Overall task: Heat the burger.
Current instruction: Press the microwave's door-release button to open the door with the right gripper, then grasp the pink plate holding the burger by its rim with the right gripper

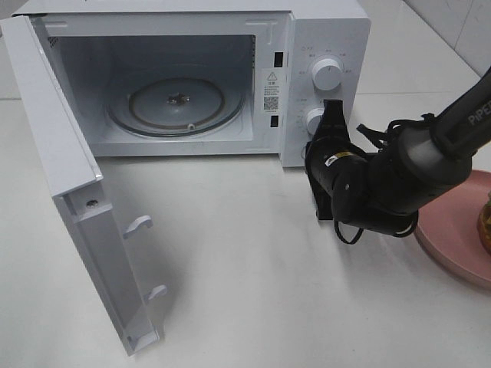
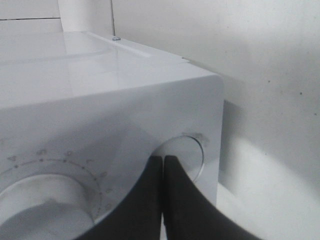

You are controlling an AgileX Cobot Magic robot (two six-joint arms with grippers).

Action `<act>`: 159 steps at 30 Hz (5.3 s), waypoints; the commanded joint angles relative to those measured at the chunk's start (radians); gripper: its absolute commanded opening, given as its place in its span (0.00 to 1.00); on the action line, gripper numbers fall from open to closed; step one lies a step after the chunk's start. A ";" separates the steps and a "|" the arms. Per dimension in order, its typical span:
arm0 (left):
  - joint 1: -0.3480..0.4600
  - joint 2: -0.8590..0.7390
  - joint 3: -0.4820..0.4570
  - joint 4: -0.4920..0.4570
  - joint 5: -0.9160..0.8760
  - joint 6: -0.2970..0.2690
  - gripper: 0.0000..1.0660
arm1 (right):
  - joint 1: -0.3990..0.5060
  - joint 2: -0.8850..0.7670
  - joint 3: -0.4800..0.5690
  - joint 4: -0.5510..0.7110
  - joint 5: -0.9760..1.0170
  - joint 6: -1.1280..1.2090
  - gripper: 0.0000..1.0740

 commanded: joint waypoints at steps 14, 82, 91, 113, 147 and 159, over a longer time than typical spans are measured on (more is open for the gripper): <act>0.003 -0.024 0.002 -0.001 -0.010 0.001 0.92 | -0.005 -0.174 0.131 -0.101 0.110 -0.168 0.00; 0.003 -0.024 0.002 -0.001 -0.010 0.001 0.92 | -0.321 -0.612 -0.028 -0.989 1.634 -1.104 0.81; 0.003 -0.024 0.002 -0.001 -0.010 0.001 0.92 | -0.321 -0.537 -0.028 -0.956 1.629 -1.104 0.79; 0.003 -0.024 0.002 -0.002 -0.010 0.001 0.92 | -0.322 -0.370 -0.029 -0.924 1.496 -1.116 0.77; 0.003 -0.024 0.002 -0.002 -0.010 0.001 0.92 | -0.380 -0.224 -0.036 -0.874 1.374 -1.197 0.74; 0.003 -0.024 0.002 -0.002 -0.010 0.001 0.92 | -0.380 -0.224 -0.036 -0.876 1.384 -1.192 0.35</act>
